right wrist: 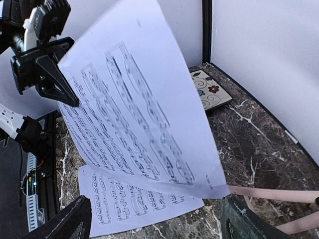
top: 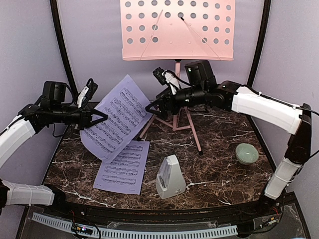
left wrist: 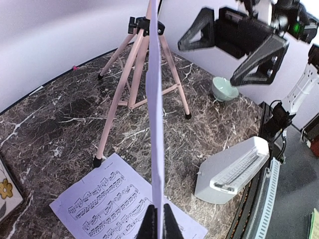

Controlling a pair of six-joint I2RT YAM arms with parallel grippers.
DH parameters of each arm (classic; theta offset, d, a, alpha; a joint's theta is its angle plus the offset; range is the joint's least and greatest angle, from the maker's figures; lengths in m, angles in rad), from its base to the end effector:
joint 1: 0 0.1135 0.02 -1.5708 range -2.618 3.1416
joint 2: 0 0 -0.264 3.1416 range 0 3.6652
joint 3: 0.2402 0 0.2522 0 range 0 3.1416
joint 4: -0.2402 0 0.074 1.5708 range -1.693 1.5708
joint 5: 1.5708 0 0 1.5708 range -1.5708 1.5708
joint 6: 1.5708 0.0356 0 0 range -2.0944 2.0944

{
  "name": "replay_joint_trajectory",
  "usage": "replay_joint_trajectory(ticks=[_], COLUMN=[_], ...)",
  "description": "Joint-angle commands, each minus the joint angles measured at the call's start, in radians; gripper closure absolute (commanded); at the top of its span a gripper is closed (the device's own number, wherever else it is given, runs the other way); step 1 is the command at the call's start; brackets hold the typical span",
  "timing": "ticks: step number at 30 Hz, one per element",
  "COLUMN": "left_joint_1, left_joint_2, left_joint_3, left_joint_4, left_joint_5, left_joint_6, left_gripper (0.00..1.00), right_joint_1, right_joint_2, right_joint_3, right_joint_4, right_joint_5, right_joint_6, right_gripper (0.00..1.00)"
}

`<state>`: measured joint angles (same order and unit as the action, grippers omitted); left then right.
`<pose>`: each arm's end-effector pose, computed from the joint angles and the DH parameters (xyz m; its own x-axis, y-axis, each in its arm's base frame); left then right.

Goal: Set up the instrument practice props

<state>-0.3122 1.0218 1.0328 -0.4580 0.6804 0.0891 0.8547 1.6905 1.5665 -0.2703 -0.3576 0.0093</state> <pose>0.2008 -0.0883 0.3574 -0.3404 0.1826 -0.9224 0.8121 0.5514 -0.1906 0.2539 0.3108 0.3636 -0.2607 -0.2863 -0.9220 -0.9164 0.3738 0.1430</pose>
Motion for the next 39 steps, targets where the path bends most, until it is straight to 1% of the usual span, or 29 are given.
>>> replay_joint_trajectory(ticks=[1,5,8,11,13,20,26,29,31,33,36,38,39], left_joint_1=[-0.087,-0.198,-0.255,-0.296,-0.352,-0.431,-0.483,-0.49,-0.492,-0.497,-0.499,-0.499,-0.499], left_joint_2=[0.043,0.111,0.175,0.216,0.228,0.275,0.297,0.297,0.296,0.295,0.282,0.269,0.265], left_joint_3=[0.093,0.162,0.21,0.234,0.243,0.304,0.347,0.345,0.339,0.338,0.33,0.32,0.316], left_joint_4=[-0.163,-0.226,-0.283,-0.292,-0.28,-0.292,-0.287,-0.281,-0.274,-0.271,-0.251,-0.233,-0.226], left_joint_5=[-0.148,-0.262,-0.302,-0.354,-0.395,-0.463,-0.504,-0.509,-0.511,-0.52,-0.534,-0.536,-0.536], left_joint_6=[0.162,0.285,0.337,0.381,0.414,0.484,0.507,0.502,0.497,0.5,0.5,0.499,0.498], left_gripper=[1.0,1.0,1.0,1.0,1.0,1.0,0.99,0.98,0.98,0.97,0.97,0.96,0.95], right_joint_1=[0.003,0.045,0.1,0.15,0.174,0.224,0.234,0.234,0.234,0.235,0.237,0.237,0.237], right_joint_2=[-0.033,-0.048,-0.05,-0.035,-0.021,0.023,0.058,0.059,0.056,0.056,0.061,0.065,0.066], right_joint_3=[0.136,0.196,0.248,0.303,0.33,0.387,0.361,0.339,0.32,0.3,0.292,0.298,0.3], right_joint_4=[-0.24,-0.392,-0.466,-0.514,-0.535,-0.56,-0.577,-0.585,-0.589,-0.592,-0.596,-0.598,-0.597], right_joint_5=[0.03,0.062,0.152,0.258,0.303,0.298,0.296,0.266,0.245,0.251,0.295,0.323,0.332], right_joint_6=[-0.131,-0.201,-0.248,-0.284,-0.309,-0.359,-0.361,-0.335,-0.328,-0.324,-0.322,-0.321,-0.321], right_gripper=[0.11,0.11,0.1,0.09,0.09,0.13,0.28,0.34,0.4,0.5,0.67,0.79,0.87])
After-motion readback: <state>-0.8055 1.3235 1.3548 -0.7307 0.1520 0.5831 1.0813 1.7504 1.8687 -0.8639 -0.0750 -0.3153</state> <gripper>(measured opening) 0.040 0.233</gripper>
